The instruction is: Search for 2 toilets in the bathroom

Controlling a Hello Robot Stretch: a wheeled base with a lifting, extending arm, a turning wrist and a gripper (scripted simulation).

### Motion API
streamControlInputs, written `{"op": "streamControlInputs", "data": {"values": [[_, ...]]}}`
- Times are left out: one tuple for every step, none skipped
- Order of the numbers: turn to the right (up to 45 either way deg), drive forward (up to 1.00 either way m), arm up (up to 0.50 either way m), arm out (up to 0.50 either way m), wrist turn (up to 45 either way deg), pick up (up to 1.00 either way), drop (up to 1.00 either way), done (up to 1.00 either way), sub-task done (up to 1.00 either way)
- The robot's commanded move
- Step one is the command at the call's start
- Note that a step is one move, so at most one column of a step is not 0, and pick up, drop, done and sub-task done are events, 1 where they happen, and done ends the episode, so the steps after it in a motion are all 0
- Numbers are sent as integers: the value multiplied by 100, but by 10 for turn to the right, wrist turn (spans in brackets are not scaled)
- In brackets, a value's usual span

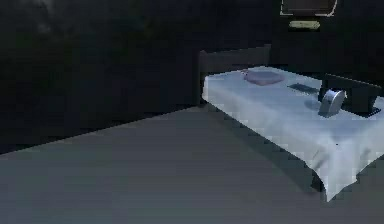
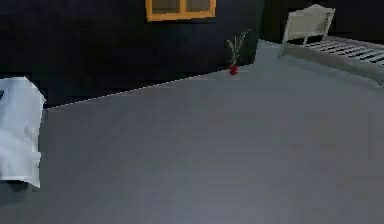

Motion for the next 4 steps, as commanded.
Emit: {"op": "streamControlInputs", "data": {"values": [[450,0,0,0,0,0,0,0,0],[450,0,0,0,0,0,0,0,0],[60,0,0,0,0,0,0,0,0],[0,55,0,0,0,0,0,0,0]]}}
